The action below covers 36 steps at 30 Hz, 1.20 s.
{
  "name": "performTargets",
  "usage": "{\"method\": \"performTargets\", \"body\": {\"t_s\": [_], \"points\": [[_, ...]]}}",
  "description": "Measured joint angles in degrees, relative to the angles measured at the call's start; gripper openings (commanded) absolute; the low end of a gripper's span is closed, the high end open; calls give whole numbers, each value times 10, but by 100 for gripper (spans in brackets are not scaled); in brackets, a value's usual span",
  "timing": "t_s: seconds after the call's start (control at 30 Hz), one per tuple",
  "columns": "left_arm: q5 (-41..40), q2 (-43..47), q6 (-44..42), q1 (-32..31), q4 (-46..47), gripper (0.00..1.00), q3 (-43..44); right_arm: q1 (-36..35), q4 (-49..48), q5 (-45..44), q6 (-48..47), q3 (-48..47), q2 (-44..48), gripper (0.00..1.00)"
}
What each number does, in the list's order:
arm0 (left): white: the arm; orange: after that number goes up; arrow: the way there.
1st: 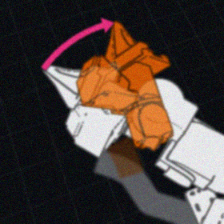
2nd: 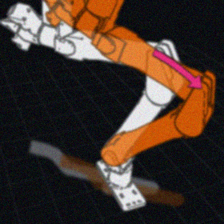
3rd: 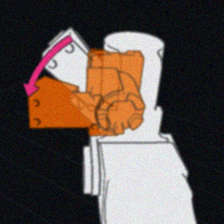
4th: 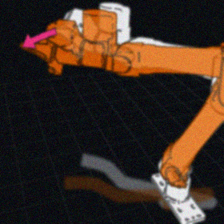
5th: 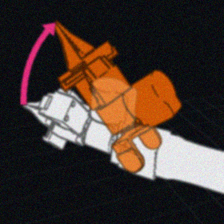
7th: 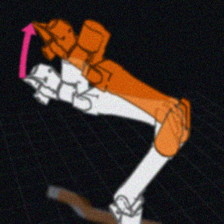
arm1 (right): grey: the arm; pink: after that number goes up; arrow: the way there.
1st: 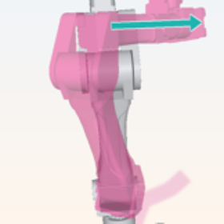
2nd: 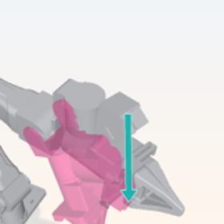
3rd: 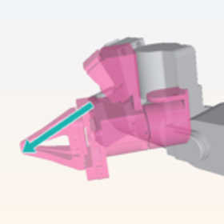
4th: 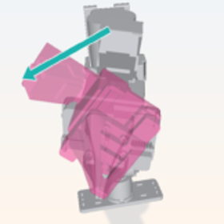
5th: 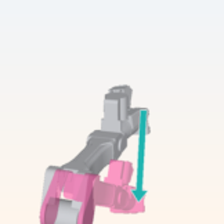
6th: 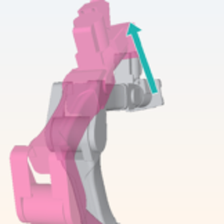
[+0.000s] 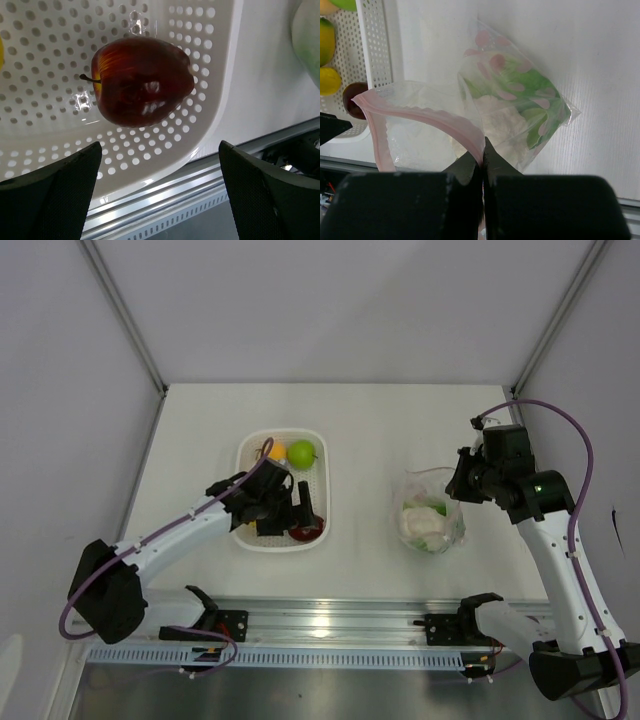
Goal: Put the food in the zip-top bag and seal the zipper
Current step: Pick up the fake fruit from the bin.
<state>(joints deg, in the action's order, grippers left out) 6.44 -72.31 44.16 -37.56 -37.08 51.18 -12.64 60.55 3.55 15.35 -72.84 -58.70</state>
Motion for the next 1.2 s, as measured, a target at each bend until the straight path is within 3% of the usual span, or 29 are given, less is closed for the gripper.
{"method": "performTargets", "body": {"t_s": [0.77, 1.2], "points": [[-32, -113, 26, 10, 62, 97, -2, 0, 0, 0, 0, 0, 0, 0], [-22, -144, 30, 28, 118, 86, -18, 0, 0, 0, -1, 0, -11, 0]]}}
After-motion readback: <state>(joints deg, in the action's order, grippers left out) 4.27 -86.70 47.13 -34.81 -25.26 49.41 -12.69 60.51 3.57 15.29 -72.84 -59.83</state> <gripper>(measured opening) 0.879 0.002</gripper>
